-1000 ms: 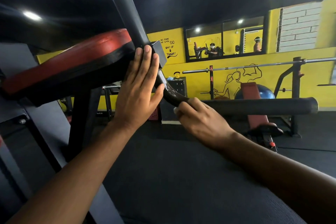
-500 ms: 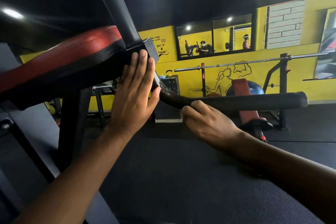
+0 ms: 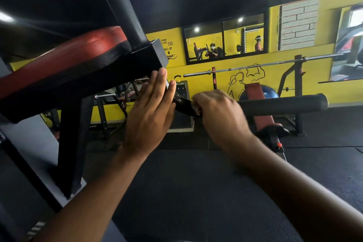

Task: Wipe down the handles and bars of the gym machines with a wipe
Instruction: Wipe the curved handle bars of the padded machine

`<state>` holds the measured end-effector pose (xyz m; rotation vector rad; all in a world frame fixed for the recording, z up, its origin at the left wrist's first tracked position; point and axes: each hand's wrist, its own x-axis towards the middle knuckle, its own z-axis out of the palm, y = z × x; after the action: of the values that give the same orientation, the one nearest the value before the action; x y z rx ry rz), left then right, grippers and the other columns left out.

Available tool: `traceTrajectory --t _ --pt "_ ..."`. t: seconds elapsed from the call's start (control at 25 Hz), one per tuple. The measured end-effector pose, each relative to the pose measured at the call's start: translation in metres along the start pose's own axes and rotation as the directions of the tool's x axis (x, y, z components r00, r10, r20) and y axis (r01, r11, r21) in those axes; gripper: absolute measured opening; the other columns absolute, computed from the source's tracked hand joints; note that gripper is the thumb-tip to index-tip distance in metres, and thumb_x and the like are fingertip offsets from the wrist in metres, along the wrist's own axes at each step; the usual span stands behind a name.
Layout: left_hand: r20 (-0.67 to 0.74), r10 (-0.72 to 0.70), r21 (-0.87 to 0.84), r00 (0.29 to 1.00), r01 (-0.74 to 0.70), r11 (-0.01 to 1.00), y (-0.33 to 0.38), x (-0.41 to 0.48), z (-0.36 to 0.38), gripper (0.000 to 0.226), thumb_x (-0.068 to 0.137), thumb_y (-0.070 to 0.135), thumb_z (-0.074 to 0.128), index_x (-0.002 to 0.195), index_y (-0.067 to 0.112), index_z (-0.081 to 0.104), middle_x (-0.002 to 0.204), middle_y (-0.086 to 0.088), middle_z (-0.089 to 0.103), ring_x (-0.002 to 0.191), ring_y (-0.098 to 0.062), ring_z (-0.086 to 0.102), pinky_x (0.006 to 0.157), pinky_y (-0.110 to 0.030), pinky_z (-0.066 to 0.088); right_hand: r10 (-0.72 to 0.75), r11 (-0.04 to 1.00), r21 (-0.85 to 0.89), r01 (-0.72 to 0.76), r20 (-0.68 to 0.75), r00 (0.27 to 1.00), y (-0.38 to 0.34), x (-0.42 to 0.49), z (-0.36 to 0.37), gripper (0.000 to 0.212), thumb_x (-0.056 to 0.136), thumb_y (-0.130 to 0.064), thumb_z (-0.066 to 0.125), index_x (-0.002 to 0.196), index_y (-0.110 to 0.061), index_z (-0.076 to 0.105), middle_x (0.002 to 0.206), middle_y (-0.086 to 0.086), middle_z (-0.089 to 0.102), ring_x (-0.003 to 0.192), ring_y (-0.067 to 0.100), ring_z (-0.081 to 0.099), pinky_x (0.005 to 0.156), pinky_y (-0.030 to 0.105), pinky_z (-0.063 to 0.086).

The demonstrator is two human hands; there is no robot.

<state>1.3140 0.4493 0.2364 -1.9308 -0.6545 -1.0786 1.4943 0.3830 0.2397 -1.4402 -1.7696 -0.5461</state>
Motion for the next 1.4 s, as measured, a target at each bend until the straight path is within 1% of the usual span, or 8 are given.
traceTrajectory --t 0.44,0.76,0.88,0.96,1.04,1.16,1.28,1.4 --pt "0.025 0.119 0.109 0.993 -0.121 0.987 -0.005 0.001 0.002 0.042 0.102 0.021 0.052 0.139 0.0 0.048 0.148 -0.018 0.042 0.144 -0.032 0.03 0.118 -0.046 0.025 0.062 0.991 -0.121 -0.061 0.008 0.998 -0.024 -0.011 -0.011 0.03 0.097 -0.01 0.056 0.126 -0.015 0.058 0.131 0.004 0.057 0.123 0.021 0.048 0.103 0.029 0.039" --pt "0.033 0.136 0.07 0.99 -0.138 0.988 -0.005 0.003 0.002 0.042 0.103 0.022 0.05 0.138 -0.002 0.049 0.147 -0.019 0.043 0.144 -0.034 0.029 0.119 -0.046 0.021 0.052 0.983 -0.182 -0.033 0.1 0.994 -0.018 0.005 -0.008 0.033 0.093 -0.018 0.064 0.124 -0.013 0.055 0.128 0.008 0.056 0.119 0.023 0.052 0.09 0.029 0.052" --pt "0.013 0.138 0.062 0.99 -0.138 0.988 -0.005 0.003 0.005 0.04 0.103 0.019 0.048 0.136 -0.002 0.051 0.147 -0.02 0.043 0.143 -0.033 0.031 0.119 -0.046 0.022 0.085 0.989 -0.107 -0.099 -0.13 0.988 -0.013 -0.026 0.003 0.027 0.09 -0.023 0.055 0.115 -0.019 0.064 0.124 0.005 0.056 0.115 0.023 0.048 0.084 0.026 0.044" --pt "-0.013 0.133 0.048 0.991 -0.133 0.99 -0.003 0.004 0.008 0.038 0.103 0.017 0.045 0.135 -0.002 0.052 0.146 -0.02 0.043 0.143 -0.033 0.032 0.119 -0.046 0.022 0.26 0.966 0.111 -0.236 -0.399 0.879 -0.011 -0.051 0.025 0.019 0.09 -0.018 0.058 0.104 -0.015 0.069 0.113 0.005 0.059 0.1 0.017 0.052 0.074 0.022 0.042" --pt "-0.02 0.123 0.024 0.992 -0.123 0.992 -0.001 0.003 0.011 0.038 0.103 0.015 0.044 0.135 -0.002 0.052 0.146 -0.02 0.043 0.143 -0.034 0.03 0.119 -0.048 0.021 0.595 0.778 0.562 -0.28 -0.515 0.617 -0.024 -0.053 0.054 0.011 0.09 -0.008 0.066 0.101 -0.011 0.068 0.107 0.004 0.06 0.093 0.008 0.056 0.069 0.019 0.047" --pt "-0.008 0.123 0.001 0.992 -0.123 0.992 -0.001 0.002 0.011 0.039 0.102 0.015 0.044 0.136 -0.001 0.051 0.147 -0.02 0.042 0.145 -0.033 0.027 0.119 -0.049 0.021 0.96 -0.052 0.99 0.129 0.014 0.28 -0.06 -0.031 0.07 0.013 0.093 -0.005 0.064 0.105 -0.008 0.062 0.105 0.005 0.067 0.095 0.007 0.067 0.077 0.018 0.052" --pt "0.003 0.126 0.0 0.992 -0.126 0.992 -0.003 0.003 0.011 0.039 0.103 0.016 0.042 0.137 -0.001 0.05 0.148 -0.019 0.041 0.145 -0.033 0.025 0.119 -0.049 0.019 0.836 -0.538 0.776 0.329 0.439 0.33 -0.069 -0.014 0.069 0.016 0.096 -0.001 0.057 0.106 -0.013 0.061 0.095 -0.001 0.066 0.082 0.007 0.067 0.074 0.019 0.054" --pt "0.001 0.124 -0.002 0.992 -0.124 0.992 -0.002 0.003 0.011 0.039 0.104 0.018 0.04 0.137 0.0 0.05 0.148 -0.019 0.042 0.145 -0.033 0.025 0.12 -0.049 0.018 0.691 -0.715 0.6 0.36 0.529 0.493 -0.062 -0.012 0.072 0.02 0.099 -0.001 0.048 0.112 -0.01 0.061 0.105 0.007 0.065 0.09 0.014 0.066 0.074 0.024 0.058"
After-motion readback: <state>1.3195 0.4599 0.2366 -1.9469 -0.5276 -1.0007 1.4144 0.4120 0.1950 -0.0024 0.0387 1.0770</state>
